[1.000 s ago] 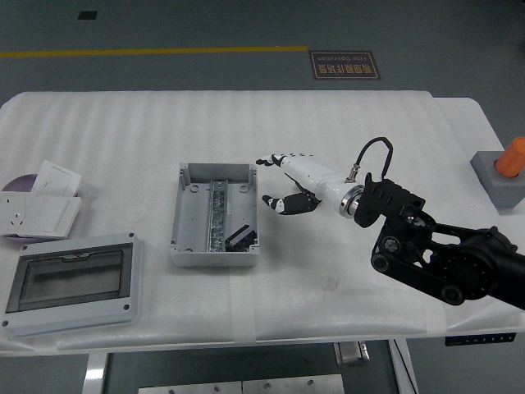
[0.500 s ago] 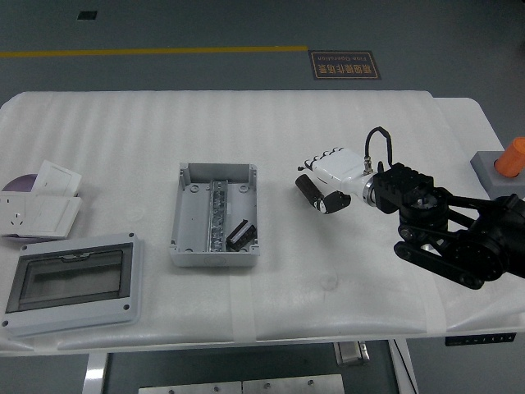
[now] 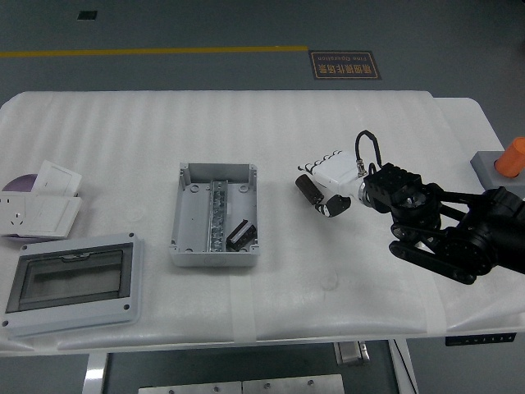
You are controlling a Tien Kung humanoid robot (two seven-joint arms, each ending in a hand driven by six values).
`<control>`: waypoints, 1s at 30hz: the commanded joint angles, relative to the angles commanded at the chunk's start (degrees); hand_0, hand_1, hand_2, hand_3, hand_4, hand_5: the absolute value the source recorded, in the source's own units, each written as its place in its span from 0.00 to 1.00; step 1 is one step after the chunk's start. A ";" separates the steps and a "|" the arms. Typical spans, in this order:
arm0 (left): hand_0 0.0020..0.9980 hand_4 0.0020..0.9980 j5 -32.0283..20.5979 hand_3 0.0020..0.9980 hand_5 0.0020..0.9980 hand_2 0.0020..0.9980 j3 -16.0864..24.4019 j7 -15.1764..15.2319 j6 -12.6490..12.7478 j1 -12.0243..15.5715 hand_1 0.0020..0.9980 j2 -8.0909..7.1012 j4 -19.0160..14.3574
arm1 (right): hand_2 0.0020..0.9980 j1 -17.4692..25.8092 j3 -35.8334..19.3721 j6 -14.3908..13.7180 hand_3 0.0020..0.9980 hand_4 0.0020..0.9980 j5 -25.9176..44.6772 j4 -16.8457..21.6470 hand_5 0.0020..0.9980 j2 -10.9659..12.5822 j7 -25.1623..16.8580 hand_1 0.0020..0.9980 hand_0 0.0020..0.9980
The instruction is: Pick up the battery,place it into the box
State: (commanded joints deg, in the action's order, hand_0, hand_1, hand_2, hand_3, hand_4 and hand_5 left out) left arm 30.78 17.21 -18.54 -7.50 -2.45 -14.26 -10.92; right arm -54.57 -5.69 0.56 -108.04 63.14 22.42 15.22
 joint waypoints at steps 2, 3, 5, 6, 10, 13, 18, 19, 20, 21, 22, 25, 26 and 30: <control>0.60 0.49 0.05 0.55 0.46 0.54 -0.05 0.01 -0.01 -0.06 0.66 -0.06 -0.02 | 0.98 -0.20 0.68 -0.09 1.00 0.70 -0.01 -0.66 0.32 -0.39 0.01 0.90 0.90; 0.60 0.49 0.11 0.55 0.46 0.54 -0.03 0.01 -0.02 -0.09 0.66 -0.08 -0.02 | 0.98 -0.27 0.96 -0.15 1.00 0.70 -0.01 -0.97 0.32 -0.55 0.00 0.90 0.90; 0.60 0.49 0.27 0.55 0.46 0.54 0.04 -0.02 -0.03 -0.16 0.66 -0.15 -0.03 | 0.98 -0.38 1.62 -0.43 1.00 0.70 0.07 -1.61 0.32 -0.85 -0.10 0.90 0.90; 0.60 0.49 0.34 0.55 0.46 0.54 0.06 -0.02 -0.03 -0.20 0.66 -0.18 -0.03 | 0.98 -0.43 1.90 -0.57 1.00 0.70 0.09 -1.86 0.32 -0.98 -0.12 0.90 0.90; 0.60 0.49 0.62 0.55 0.46 0.54 0.17 -0.05 -0.03 -0.34 0.66 -0.25 -0.04 | 0.98 -0.62 2.71 -1.27 1.00 0.70 0.27 -2.46 0.34 -1.43 -0.23 0.89 0.90; 0.60 0.48 0.73 0.55 0.47 0.54 0.21 -0.03 -0.01 -0.40 0.66 -0.25 -0.03 | 0.98 -0.70 3.01 -1.97 1.00 0.70 0.75 -2.55 0.34 -1.69 -0.46 0.89 0.90; 0.60 0.48 0.79 0.55 0.47 0.54 0.15 0.00 0.00 -0.46 0.66 -0.17 -0.04 | 0.98 -0.74 3.48 -2.93 1.00 0.70 1.37 -2.84 0.34 -2.09 -0.86 0.89 0.90; 0.60 0.48 0.82 0.55 0.47 0.55 0.16 0.00 0.01 -0.47 0.66 -0.15 -0.04 | 0.96 -0.73 3.58 -3.08 1.00 0.69 1.46 -2.96 0.34 -2.15 -0.97 0.88 0.89; 0.60 0.48 0.84 0.55 0.47 0.55 0.15 0.00 0.02 -0.47 0.66 -0.14 -0.04 | 0.96 -0.72 3.67 -3.20 1.00 0.69 1.53 -3.09 0.34 -2.18 -1.08 0.88 0.89; 0.60 0.48 0.81 0.55 0.47 0.55 0.11 0.02 0.02 -0.47 0.66 -0.14 -0.04 | 0.96 -0.71 3.77 -3.27 1.00 0.69 1.55 -3.22 0.34 -2.21 -1.16 0.88 0.89; 0.60 0.48 0.78 0.55 0.47 0.55 0.06 0.03 0.03 -0.47 0.66 -0.14 -0.05 | 0.96 -0.71 3.87 -3.31 1.00 0.69 1.56 -3.33 0.34 -2.22 -1.22 0.88 0.89; 0.60 0.48 0.61 0.55 0.48 0.55 -0.23 0.11 0.07 -0.43 0.66 -0.17 -0.08 | 0.89 -0.68 4.43 -3.32 1.00 0.58 1.53 -3.87 0.30 -2.21 -1.52 0.85 0.88; 0.60 0.48 0.60 0.55 0.48 0.55 -0.27 0.12 0.07 -0.42 0.66 -0.18 -0.09 | 0.89 -0.68 4.55 -3.30 1.00 0.58 1.53 -3.99 0.30 -2.20 -1.58 0.85 0.88; 0.60 0.48 0.63 0.55 0.48 0.55 -0.38 0.15 0.09 -0.41 0.66 -0.16 -0.10 | 0.89 -0.71 5.00 -3.23 1.00 0.58 1.53 -4.60 0.30 -2.18 -1.93 0.85 0.88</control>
State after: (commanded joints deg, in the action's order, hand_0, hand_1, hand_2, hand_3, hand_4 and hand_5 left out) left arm 31.40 16.83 -18.38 -7.41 -2.86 -14.41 -11.02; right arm -55.28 -0.69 -2.67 -106.52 58.54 20.24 13.29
